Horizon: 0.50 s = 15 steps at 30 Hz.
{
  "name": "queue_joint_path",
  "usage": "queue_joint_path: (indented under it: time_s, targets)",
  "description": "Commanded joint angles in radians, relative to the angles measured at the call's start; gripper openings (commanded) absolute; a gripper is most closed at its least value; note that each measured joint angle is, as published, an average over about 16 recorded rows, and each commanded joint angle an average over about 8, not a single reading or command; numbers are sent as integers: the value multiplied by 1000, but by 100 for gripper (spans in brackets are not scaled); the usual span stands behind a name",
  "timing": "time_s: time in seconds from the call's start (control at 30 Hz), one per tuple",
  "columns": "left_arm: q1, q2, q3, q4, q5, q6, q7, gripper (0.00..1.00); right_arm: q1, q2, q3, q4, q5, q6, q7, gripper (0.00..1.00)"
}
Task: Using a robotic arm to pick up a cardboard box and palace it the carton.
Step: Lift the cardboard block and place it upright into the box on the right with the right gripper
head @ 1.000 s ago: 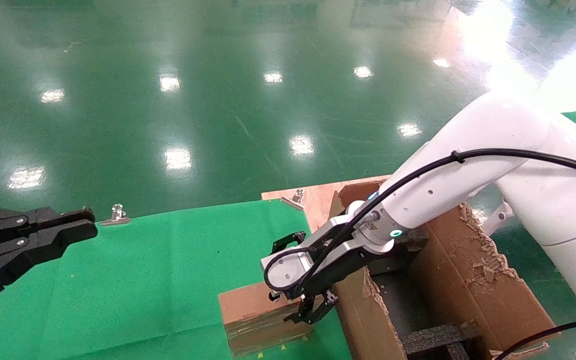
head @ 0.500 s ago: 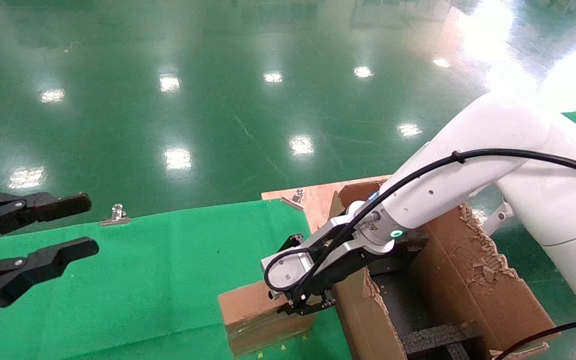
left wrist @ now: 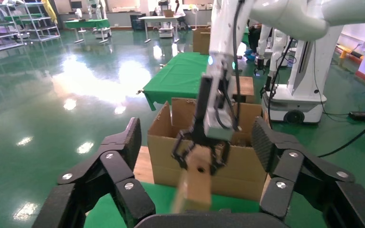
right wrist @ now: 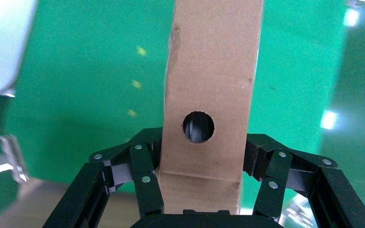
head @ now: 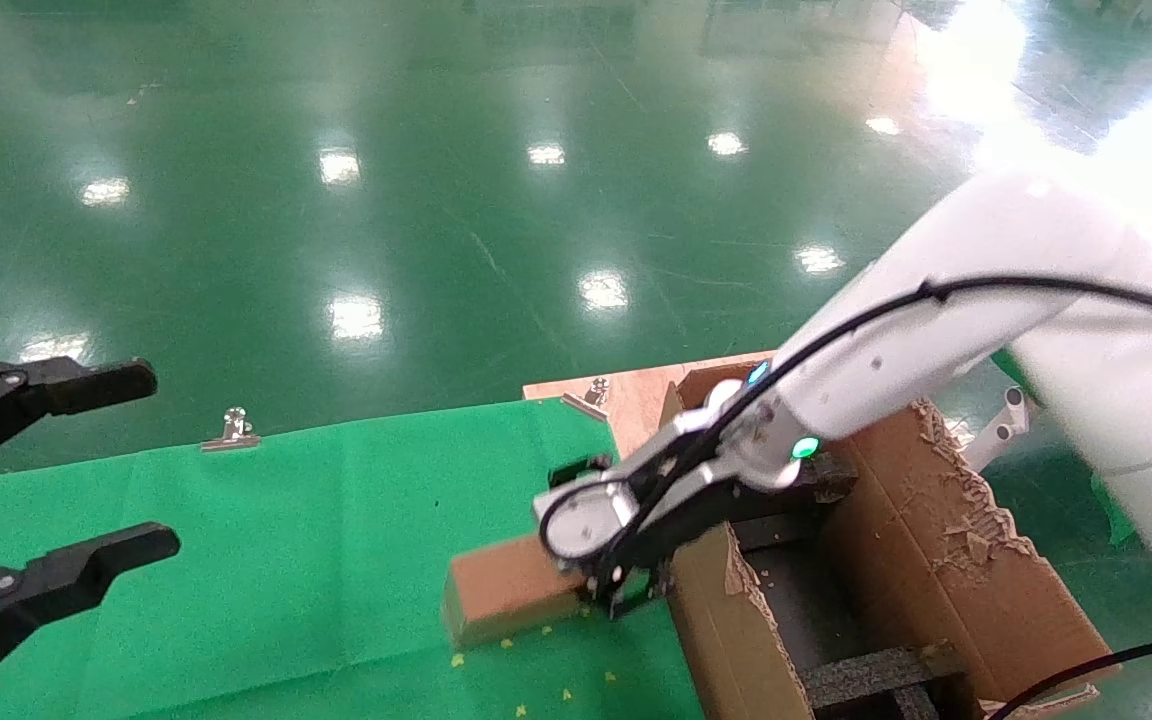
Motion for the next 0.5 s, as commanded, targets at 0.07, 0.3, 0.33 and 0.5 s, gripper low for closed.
queue_joint_path:
  time_s: [0.07,0.3,0.33,0.5]
  targets:
    - [0,0,0,0,0,0,0,100,40,3,4,-28,8,-9,-24,0]
    - [0,0,0,0,0,0,0,100,237,1,-40,-167,93,-30,-125,0]
    - [0,0,0,0,0,0,0,100,268,1,-51,-189,107,-31,-138,0]
    - [0,0,0,0,0,0,0,100,420,-4,-118,-296,165,-33,-211,0]
